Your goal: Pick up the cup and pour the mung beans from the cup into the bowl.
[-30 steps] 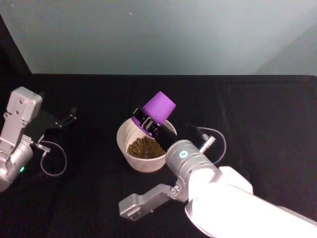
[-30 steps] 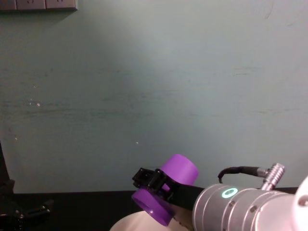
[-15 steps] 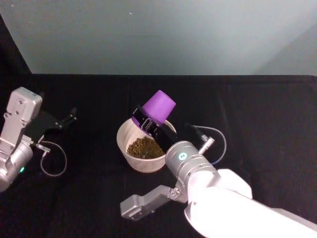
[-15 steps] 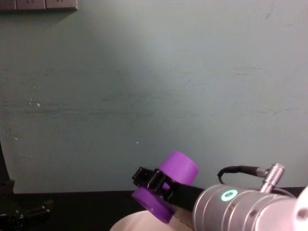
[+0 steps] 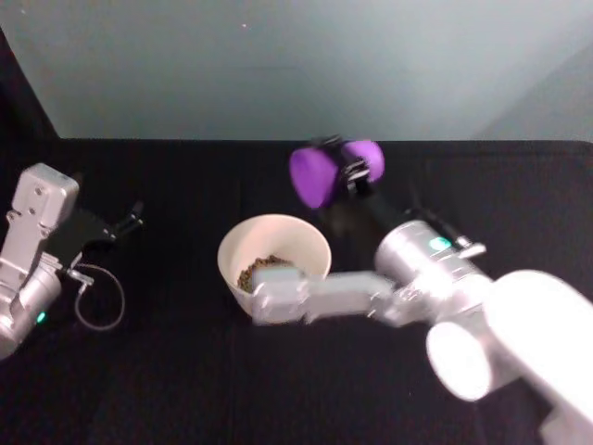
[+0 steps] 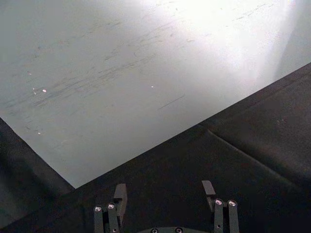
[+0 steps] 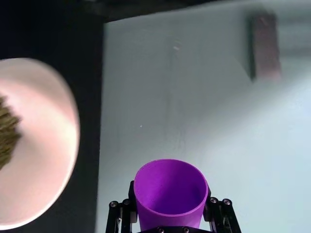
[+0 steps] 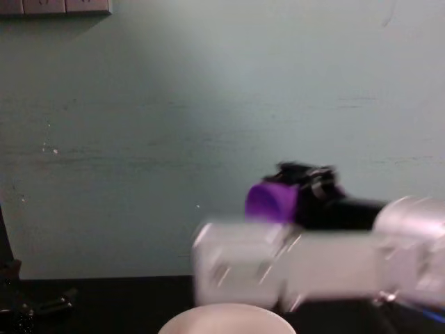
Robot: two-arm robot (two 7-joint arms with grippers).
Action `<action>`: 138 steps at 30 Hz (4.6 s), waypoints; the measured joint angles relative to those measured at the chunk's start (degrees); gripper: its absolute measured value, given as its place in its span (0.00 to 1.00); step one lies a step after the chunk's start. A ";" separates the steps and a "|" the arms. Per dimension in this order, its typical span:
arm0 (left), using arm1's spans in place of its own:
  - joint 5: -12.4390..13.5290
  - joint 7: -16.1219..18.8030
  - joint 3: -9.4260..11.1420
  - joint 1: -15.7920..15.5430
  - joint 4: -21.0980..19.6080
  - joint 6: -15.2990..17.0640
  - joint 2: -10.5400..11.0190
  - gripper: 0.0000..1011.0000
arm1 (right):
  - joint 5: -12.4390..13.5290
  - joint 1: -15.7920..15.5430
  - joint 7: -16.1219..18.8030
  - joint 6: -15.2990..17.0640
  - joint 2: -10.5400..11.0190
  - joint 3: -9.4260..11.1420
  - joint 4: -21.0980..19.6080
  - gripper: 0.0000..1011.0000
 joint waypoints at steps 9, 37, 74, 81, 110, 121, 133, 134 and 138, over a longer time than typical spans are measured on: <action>0.00 0.00 0.00 0.00 0.00 0.00 0.00 0.99 | 29.40 -6.40 -5.79 -11.75 -3.76 16.23 2.46 0.72; 0.00 0.00 0.00 0.00 0.00 0.00 0.00 0.99 | 77.12 -5.01 13.48 -16.00 -8.83 26.30 21.74 0.72; 0.00 0.00 0.00 0.00 0.00 0.00 0.00 0.99 | 81.44 -2.24 13.50 -13.65 -5.82 20.72 27.85 0.96; 0.00 0.00 0.00 0.00 0.00 0.00 0.00 0.99 | 83.22 -3.70 12.40 -14.97 -5.37 21.12 25.14 0.99; 0.00 0.00 0.00 0.00 0.00 0.00 0.00 0.99 | 82.26 -11.01 0.73 -11.76 -1.04 30.27 15.30 0.99; 0.00 0.00 0.00 0.00 0.00 0.00 0.00 0.99 | 79.61 -11.73 -1.06 -7.54 -1.75 30.72 15.54 0.99; 0.00 0.00 0.00 0.00 0.00 0.00 0.00 0.99 | 79.70 -11.64 -1.06 -7.71 -1.72 30.66 15.54 0.99; 0.00 0.00 0.00 0.00 0.00 0.00 0.00 0.99 | 79.72 -11.63 -1.05 -7.73 -1.71 30.65 15.55 0.99; 0.00 0.00 0.00 0.00 0.00 0.00 0.00 0.99 | 79.76 -11.62 -1.05 -7.76 -1.70 30.63 15.56 0.99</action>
